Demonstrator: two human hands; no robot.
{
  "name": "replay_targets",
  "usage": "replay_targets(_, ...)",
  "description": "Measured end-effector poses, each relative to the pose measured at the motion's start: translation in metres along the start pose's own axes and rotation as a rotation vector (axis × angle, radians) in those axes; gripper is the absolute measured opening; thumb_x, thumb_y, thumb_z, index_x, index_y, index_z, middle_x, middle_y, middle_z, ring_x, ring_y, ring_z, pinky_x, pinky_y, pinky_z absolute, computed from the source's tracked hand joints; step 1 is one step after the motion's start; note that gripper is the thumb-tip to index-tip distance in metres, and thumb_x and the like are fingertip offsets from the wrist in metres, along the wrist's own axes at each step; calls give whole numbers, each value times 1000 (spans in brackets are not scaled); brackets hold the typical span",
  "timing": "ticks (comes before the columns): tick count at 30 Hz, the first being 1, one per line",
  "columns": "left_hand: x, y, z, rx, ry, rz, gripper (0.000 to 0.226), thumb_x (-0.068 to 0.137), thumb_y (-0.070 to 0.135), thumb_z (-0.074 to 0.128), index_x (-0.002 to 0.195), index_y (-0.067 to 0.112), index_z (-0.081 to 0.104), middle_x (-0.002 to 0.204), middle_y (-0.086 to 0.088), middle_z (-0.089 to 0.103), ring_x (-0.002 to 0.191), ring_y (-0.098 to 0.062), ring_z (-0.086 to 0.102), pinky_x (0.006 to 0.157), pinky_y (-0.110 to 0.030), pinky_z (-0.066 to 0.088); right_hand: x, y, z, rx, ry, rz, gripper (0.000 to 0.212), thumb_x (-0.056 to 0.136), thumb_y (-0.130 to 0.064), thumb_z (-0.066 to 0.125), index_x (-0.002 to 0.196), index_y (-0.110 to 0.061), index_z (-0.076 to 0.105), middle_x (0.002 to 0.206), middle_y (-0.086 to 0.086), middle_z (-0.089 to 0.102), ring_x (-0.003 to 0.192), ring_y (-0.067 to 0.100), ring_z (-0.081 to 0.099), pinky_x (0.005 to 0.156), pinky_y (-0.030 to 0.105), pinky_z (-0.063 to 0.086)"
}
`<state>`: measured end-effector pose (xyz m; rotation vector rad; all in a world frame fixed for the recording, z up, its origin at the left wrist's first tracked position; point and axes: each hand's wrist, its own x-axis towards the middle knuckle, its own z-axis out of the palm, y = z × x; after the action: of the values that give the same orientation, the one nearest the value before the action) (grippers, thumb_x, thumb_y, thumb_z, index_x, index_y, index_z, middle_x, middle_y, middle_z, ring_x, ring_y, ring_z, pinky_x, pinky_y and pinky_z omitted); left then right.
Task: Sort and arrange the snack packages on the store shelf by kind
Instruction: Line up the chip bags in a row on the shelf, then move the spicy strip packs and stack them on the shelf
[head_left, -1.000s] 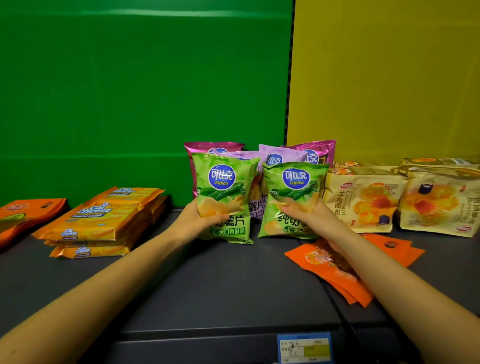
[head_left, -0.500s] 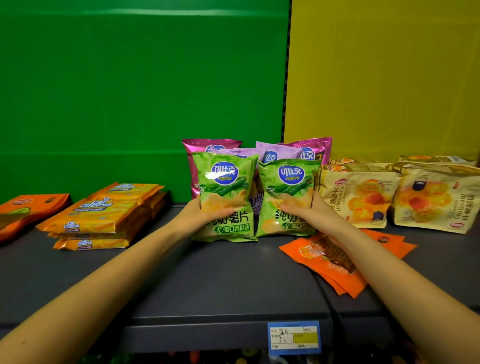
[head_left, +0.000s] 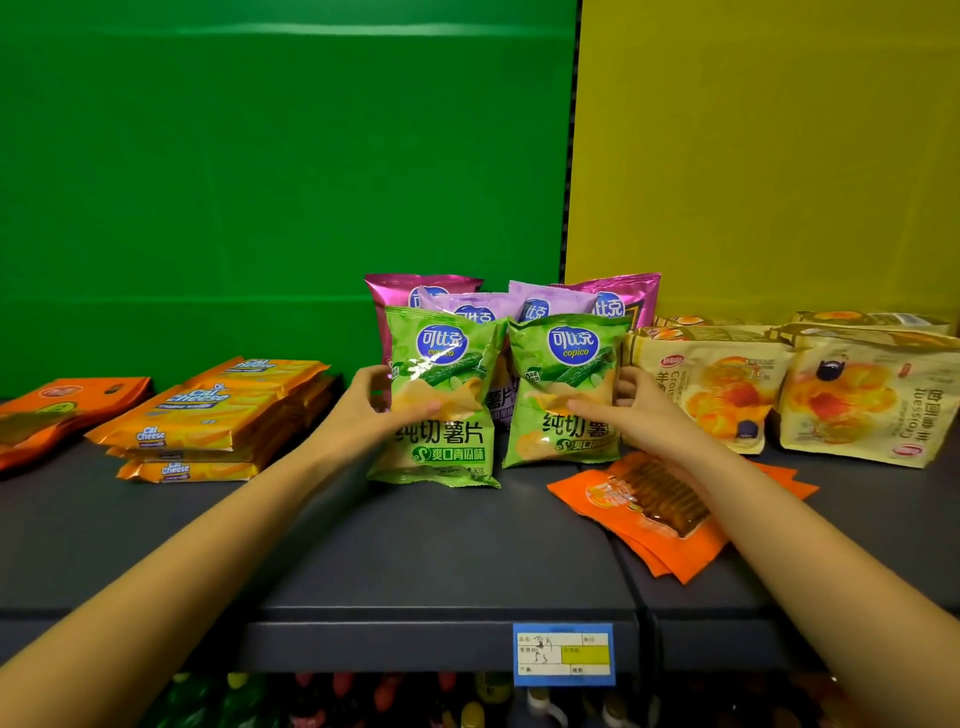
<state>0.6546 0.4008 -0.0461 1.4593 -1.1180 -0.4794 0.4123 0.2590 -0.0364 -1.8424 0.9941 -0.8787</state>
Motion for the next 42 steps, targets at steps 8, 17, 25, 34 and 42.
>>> replay_targets(8,-46,17,2,306,355,525,31,77,33,60,102,18,49,102,-2,55,97,-20,54,86,-30,43,-74,12,-68,-696,259,52,76,72,-57,64,128,-11,45,132,8,52,119,27,51,93,40,43)
replay_targets(17,-56,9,84,649,-190,648,36,75,47,41,91,19,57,87,9,56,85,-12,53,76,-35,48,-96,43,-48,-798,245,458,124,57,-86,47,145,-5,17,149,15,30,138,33,27,109,44,27)
replay_targets(25,-37,-6,130,716,-532,384,68,77,66,33,114,14,56,113,-5,61,110,-24,53,93,-37,42,-102,43,-48,-571,333,496,97,66,-64,64,140,-9,31,143,13,41,134,33,35,109,41,30)
replay_targets(34,-35,6,140,178,-592,59,47,72,35,67,115,16,58,100,-5,67,96,-13,60,94,-28,42,-104,27,-47,-433,472,515,79,74,-43,70,130,-5,30,135,18,48,126,37,45,98,40,40)
replay_targets(42,-37,28,158,129,-658,-27,8,87,17,58,81,14,63,86,-8,68,68,-9,52,61,-14,41,-132,36,-78,-24,497,480,66,78,-18,71,133,-5,37,121,15,58,102,28,60,89,40,49)
